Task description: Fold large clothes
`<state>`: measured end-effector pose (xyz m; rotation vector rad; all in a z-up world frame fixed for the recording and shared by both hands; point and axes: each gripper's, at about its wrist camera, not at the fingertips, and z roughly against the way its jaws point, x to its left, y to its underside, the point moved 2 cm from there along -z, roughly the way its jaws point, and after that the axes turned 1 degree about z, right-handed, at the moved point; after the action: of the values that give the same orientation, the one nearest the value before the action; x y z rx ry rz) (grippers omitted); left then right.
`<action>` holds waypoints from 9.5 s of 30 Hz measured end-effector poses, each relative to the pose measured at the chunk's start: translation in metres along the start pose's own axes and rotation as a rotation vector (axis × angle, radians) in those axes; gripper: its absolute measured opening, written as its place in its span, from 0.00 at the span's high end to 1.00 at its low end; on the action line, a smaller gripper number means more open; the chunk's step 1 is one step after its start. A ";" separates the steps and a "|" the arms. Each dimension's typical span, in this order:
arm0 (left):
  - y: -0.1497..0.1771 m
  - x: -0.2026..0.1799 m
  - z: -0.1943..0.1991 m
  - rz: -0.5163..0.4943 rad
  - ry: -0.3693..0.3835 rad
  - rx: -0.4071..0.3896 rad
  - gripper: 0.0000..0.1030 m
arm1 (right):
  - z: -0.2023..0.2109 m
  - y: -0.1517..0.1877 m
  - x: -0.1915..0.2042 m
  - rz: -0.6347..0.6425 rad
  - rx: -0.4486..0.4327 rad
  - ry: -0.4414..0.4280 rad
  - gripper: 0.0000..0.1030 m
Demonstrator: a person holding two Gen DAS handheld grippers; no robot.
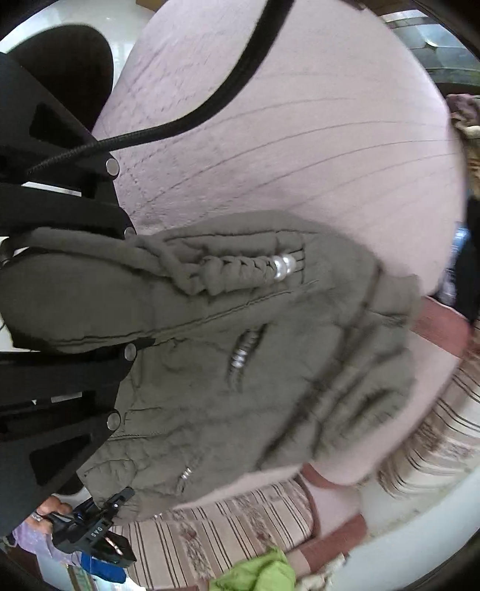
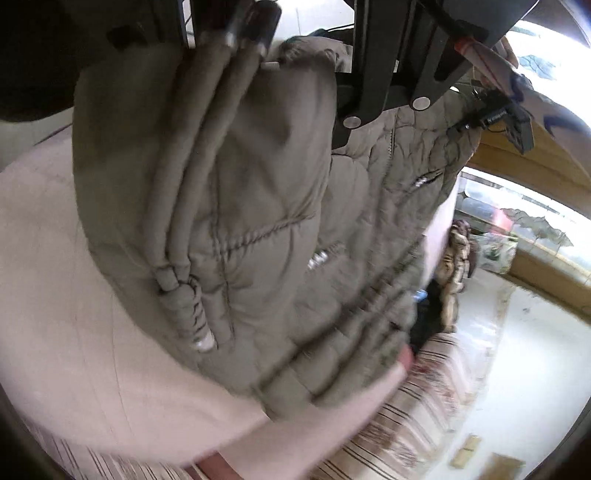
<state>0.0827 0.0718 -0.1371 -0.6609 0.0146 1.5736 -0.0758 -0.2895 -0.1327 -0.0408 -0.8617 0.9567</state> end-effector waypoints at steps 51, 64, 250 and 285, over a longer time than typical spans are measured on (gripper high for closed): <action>-0.334 -0.080 -0.169 -0.036 -0.390 -0.062 0.78 | -0.225 -0.329 0.082 0.089 -0.028 0.302 0.78; -0.335 -0.069 -0.176 -0.017 -0.298 -0.063 0.69 | -0.232 -0.323 0.072 0.064 -0.028 0.287 0.64; -0.294 0.067 -0.206 0.275 0.417 0.095 0.13 | -0.210 -0.301 -0.078 -0.146 0.107 0.145 0.00; -0.227 -0.007 -0.116 0.114 0.171 -0.002 0.59 | -0.122 -0.256 0.031 -0.014 0.041 -0.001 0.67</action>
<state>0.3371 0.0502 -0.1452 -0.8062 0.1813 1.6224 0.1919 -0.3811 -0.0964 0.0006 -0.8422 0.9614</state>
